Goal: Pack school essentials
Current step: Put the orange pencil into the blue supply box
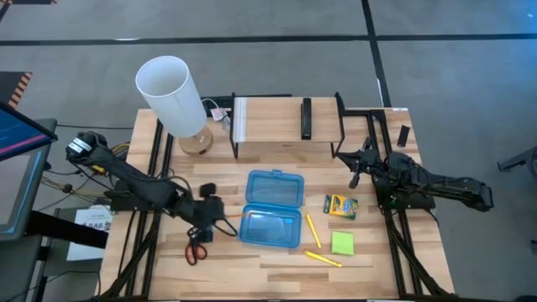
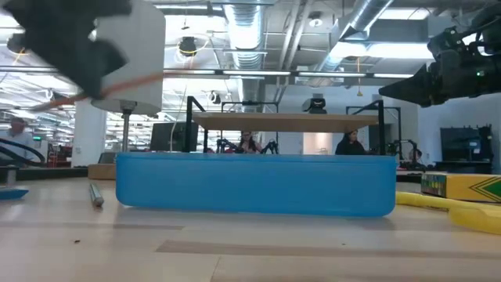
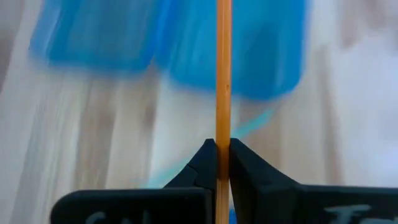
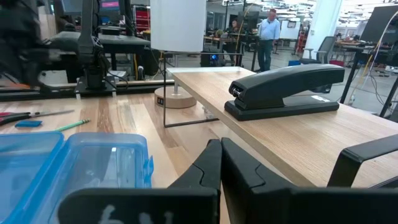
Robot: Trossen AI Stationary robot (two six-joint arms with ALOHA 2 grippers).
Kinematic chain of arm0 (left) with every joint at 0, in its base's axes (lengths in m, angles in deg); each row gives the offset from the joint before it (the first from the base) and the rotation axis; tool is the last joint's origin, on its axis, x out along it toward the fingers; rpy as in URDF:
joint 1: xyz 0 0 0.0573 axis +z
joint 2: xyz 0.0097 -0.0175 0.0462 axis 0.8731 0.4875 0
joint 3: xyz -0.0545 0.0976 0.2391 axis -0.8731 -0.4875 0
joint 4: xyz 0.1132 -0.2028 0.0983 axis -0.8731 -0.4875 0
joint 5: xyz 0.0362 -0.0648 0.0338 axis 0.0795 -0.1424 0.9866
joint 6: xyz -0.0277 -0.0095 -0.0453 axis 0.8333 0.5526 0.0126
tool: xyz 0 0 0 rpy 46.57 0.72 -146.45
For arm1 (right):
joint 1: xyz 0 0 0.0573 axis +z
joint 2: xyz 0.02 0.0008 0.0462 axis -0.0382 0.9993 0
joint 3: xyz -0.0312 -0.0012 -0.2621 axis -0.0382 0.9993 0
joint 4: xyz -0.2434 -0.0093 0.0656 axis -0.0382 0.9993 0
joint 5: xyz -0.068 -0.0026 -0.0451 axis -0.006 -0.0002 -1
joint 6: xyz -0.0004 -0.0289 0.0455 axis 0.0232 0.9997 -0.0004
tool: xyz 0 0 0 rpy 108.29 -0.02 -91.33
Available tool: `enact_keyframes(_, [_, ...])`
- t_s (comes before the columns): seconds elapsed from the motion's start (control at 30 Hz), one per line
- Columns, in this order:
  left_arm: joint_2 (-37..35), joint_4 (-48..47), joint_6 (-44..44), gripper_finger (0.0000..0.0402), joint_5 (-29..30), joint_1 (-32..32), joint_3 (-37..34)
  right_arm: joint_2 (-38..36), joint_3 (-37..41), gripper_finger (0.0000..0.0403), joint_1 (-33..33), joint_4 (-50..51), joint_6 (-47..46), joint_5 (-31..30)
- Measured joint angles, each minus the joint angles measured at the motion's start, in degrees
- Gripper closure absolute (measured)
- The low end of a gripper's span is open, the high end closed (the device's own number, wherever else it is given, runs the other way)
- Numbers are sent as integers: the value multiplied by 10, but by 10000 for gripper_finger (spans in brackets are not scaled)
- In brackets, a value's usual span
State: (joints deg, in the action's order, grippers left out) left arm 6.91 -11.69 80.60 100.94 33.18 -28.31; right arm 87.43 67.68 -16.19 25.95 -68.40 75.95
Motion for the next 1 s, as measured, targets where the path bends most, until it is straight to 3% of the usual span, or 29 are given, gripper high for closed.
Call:
enact_keyframes(0.1, [32, 83, -72, 401, -30, 21, 20, 0, 0, 376, 0, 0, 0, 0])
enact_keyframes(0.23, [112, 109, -129, 401, -77, 51, 64, 0, 0, 376, 0, 0, 0, 0])
enact_keyframes(0.6, [347, 31, -221, 401, -135, 100, 248, 0, 0, 375, 0, 0, 0, 0])
enact_keyframes(0.83, [381, 59, -223, 396, -155, 123, 258, 0, 0, 375, 0, 0, 0, 0])
enact_keyframes(1.0, [379, 66, -224, 352, -146, 127, 258, 0, 0, 375, 0, 0, 0, 0])
